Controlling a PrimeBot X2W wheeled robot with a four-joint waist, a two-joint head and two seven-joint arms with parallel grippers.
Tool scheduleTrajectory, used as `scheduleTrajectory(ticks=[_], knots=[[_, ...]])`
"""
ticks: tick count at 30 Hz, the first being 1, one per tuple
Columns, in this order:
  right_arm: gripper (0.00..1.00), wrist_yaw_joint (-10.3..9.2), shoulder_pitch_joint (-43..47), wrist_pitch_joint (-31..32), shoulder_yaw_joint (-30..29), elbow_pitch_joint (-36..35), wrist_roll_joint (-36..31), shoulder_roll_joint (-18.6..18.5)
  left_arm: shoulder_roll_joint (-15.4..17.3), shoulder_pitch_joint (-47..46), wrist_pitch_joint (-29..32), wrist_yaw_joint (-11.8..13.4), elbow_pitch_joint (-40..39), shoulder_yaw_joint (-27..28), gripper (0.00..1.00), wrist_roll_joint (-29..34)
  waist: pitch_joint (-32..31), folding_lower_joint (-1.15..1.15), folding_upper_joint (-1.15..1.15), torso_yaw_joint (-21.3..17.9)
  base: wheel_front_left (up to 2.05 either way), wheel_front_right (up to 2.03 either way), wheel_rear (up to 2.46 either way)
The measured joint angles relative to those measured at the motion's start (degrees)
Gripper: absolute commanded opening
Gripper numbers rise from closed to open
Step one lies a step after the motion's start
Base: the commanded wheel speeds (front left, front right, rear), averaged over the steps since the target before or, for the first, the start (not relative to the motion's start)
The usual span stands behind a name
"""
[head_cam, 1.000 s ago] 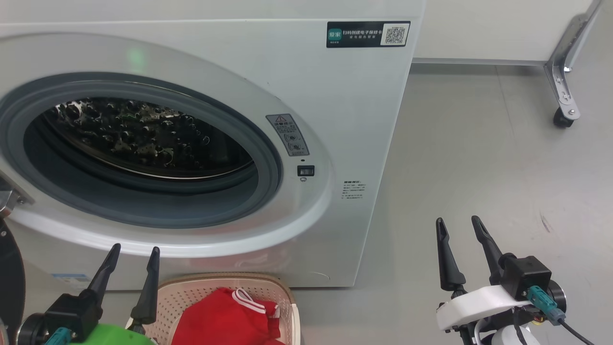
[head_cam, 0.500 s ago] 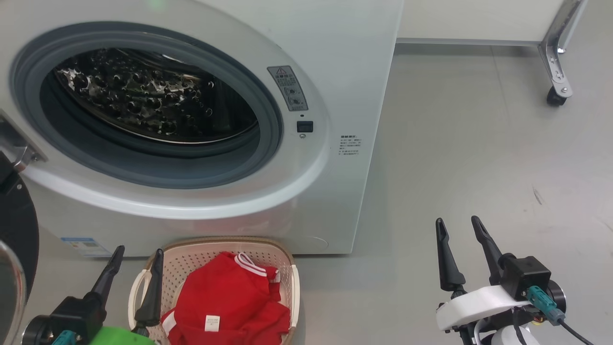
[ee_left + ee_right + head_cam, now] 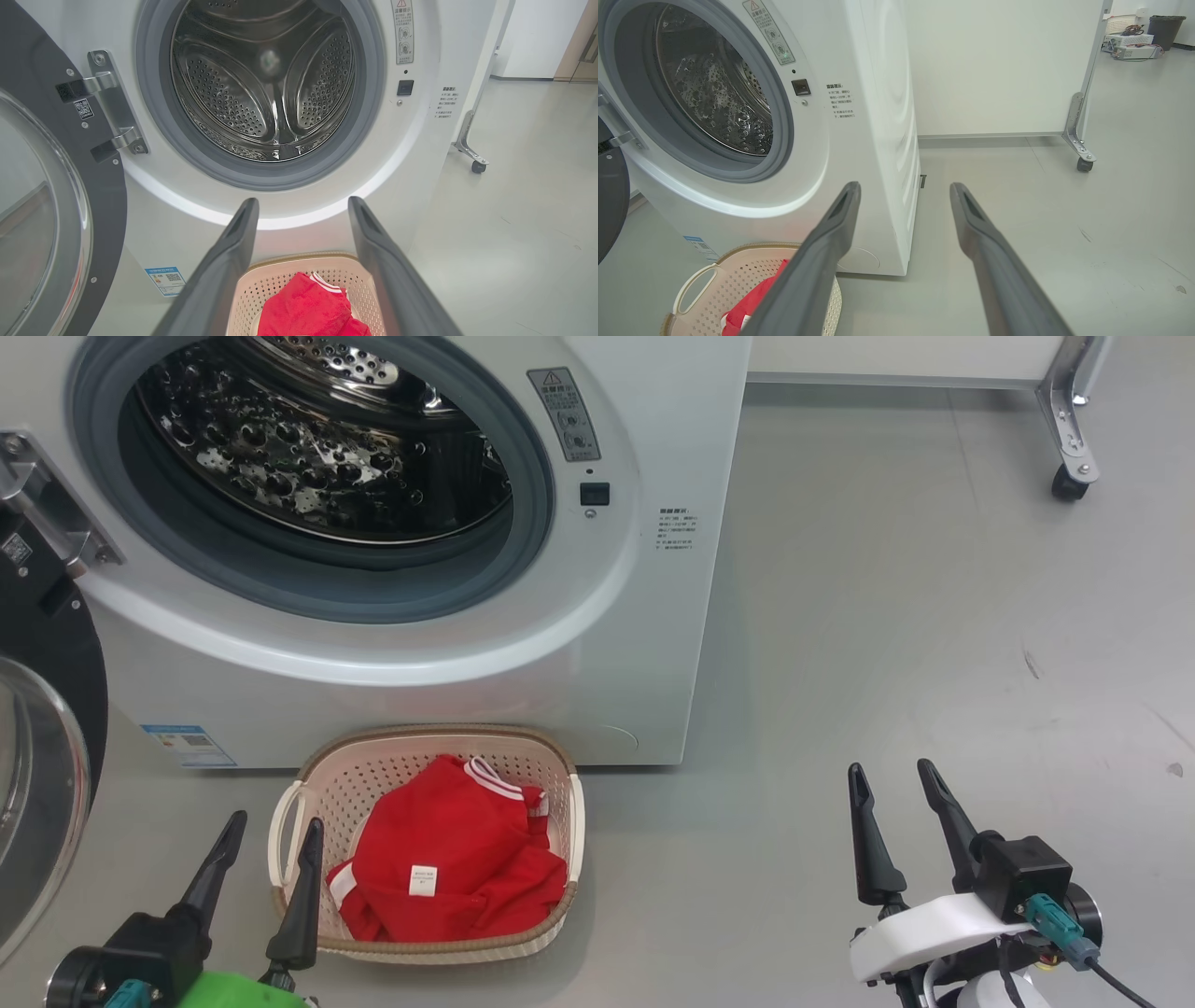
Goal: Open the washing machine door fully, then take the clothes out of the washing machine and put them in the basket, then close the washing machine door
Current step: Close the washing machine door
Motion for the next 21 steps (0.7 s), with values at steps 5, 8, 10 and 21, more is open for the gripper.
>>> scheduleTrajectory(ticks=[5, 8, 10, 21], knots=[[1.00, 0.01, 0.00, 0.00, 0.00, 0.01, 0.00, 0.00, -0.04, 0.14, 0.00, -0.04, -0.13, 0.12, 1.00, 0.53, 0.08, 0.00, 0.00, 0.10, -1.06, 1.06, 0.00], [1.00, 0.01, 0.00, 0.00, 0.00, 0.01, 0.00, 0.00, -0.09, 0.16, 0.00, -0.05, -0.16, 0.18, 1.00, 0.60, 0.18, 0.00, 0.00, 0.14, -0.90, 0.90, 0.00], [1.00, 0.01, 0.00, 0.00, 0.00, 0.01, 0.01, 0.00, -0.11, 0.17, 0.00, -0.05, -0.20, 0.24, 1.00, 0.62, 0.25, 0.00, 0.00, 0.17, -0.80, 0.80, 0.00], [1.00, -0.01, -0.01, 0.00, 0.00, 0.00, 0.01, 0.00, -0.74, 0.18, 0.00, -0.23, -0.63, 0.82, 1.00, 0.64, 0.47, 0.00, 0.00, 0.22, -0.63, 0.68, -0.05]])
